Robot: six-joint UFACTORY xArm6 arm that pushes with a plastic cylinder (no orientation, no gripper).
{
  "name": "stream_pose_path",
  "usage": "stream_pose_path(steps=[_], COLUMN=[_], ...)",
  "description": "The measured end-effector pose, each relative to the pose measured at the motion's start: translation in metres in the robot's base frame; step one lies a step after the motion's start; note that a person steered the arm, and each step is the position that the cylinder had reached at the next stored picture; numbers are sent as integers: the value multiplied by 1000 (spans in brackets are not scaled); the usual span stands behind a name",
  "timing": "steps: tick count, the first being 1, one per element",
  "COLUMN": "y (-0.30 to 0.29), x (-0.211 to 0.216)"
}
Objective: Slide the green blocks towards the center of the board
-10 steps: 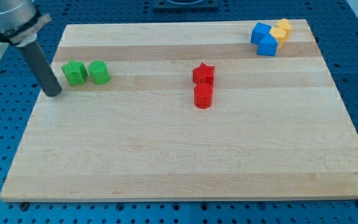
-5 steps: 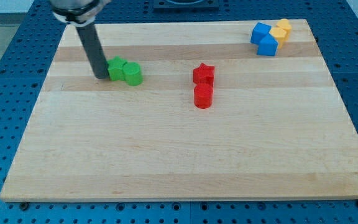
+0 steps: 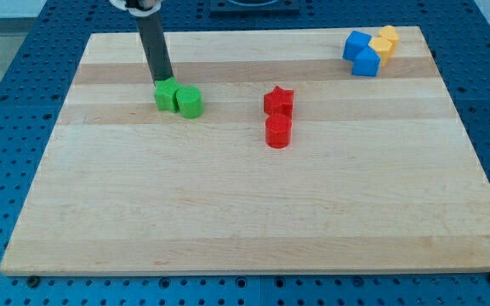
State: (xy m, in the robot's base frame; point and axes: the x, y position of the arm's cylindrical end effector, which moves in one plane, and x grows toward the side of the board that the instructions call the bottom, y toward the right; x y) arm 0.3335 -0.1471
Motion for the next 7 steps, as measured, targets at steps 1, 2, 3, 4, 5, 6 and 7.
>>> stream_pose_path(steps=[1, 2, 3, 4, 5, 6, 7], y=[4, 13, 13, 30, 53, 61, 66], x=[22, 42, 35, 18, 18, 36, 62])
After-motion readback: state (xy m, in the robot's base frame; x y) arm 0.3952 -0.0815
